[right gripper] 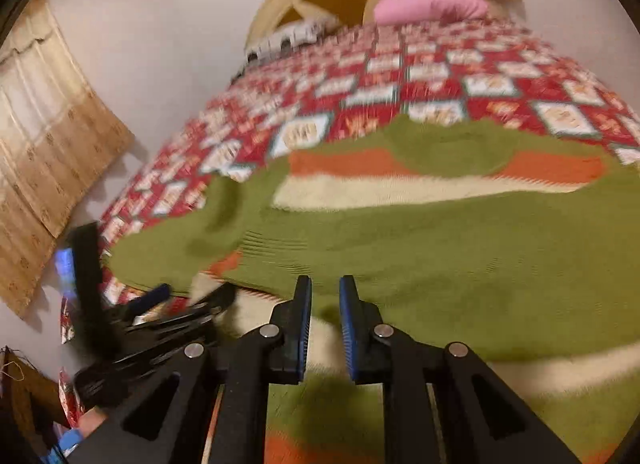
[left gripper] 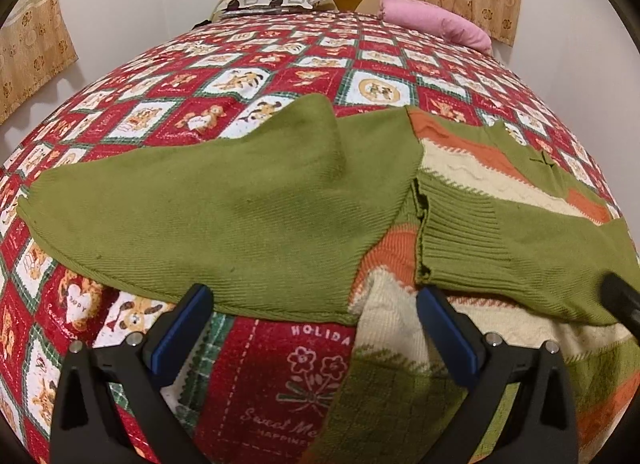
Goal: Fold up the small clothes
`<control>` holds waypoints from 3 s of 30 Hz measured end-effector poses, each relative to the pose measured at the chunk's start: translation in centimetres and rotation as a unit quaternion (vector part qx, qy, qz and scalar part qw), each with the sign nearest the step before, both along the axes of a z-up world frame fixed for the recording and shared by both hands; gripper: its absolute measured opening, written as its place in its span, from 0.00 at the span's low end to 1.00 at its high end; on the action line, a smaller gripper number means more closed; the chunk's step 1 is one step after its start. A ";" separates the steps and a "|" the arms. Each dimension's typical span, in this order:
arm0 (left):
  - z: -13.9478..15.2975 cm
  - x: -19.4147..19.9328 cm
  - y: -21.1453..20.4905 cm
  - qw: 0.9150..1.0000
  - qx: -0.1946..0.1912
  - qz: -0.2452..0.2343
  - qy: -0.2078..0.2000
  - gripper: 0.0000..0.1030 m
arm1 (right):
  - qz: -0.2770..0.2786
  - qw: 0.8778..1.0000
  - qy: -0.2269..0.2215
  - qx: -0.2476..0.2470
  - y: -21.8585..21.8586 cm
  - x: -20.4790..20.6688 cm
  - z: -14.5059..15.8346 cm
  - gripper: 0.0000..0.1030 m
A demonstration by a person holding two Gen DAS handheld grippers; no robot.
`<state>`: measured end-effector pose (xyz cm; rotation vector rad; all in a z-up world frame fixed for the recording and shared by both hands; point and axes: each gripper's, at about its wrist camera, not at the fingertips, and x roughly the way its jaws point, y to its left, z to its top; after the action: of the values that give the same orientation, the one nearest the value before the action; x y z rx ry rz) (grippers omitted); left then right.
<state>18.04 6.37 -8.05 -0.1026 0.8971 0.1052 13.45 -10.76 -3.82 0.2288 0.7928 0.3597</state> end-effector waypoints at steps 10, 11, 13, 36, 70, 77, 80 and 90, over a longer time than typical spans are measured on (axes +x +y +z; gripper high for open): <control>-0.1 -0.1 0.2 1.000 -0.002 0.000 0.003 1.00 | -0.102 0.990 -0.013 -0.100 -4.8 -6.7 -2.6 0.43; -0.1 -0.2 0.2 1.000 -0.003 -0.002 0.008 1.00 | -0.104 0.990 0.004 -0.092 -5.2 -6.3 -3.1 0.43; 0.1 -0.7 0.3 1.000 -0.009 -0.014 0.017 1.00 | -0.113 0.991 0.016 -0.065 -6.3 -6.0 -3.4 0.43; 0.3 -0.5 27.6 0.952 -0.078 0.292 -0.040 0.71 | -0.108 0.992 0.022 -0.057 -6.2 -6.1 -3.9 0.46; 8.6 -0.3 -8.8 0.975 -0.053 -0.153 -0.149 0.07 | -0.108 0.993 0.023 -0.027 -7.0 -6.2 -4.2 0.48; 4.8 -1.4 -9.7 0.979 -0.043 -0.187 -0.065 0.52 | -0.109 0.994 0.024 -0.012 -7.4 -6.1 -4.3 0.48; 5.7 -3.9 -6.8 0.983 -0.058 -0.142 -0.102 0.85 | -0.110 0.994 0.023 -0.017 -7.2 -6.1 -4.2 0.48; 1.8 -3.5 0.1 0.990 -0.123 -0.025 -0.064 0.85 | -0.099 0.995 0.000 0.008 -7.3 -5.2 -1.1 0.48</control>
<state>14.50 6.50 -6.23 -0.3135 0.7807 -0.0596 8.22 -18.07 -4.96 0.3195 0.7604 0.1784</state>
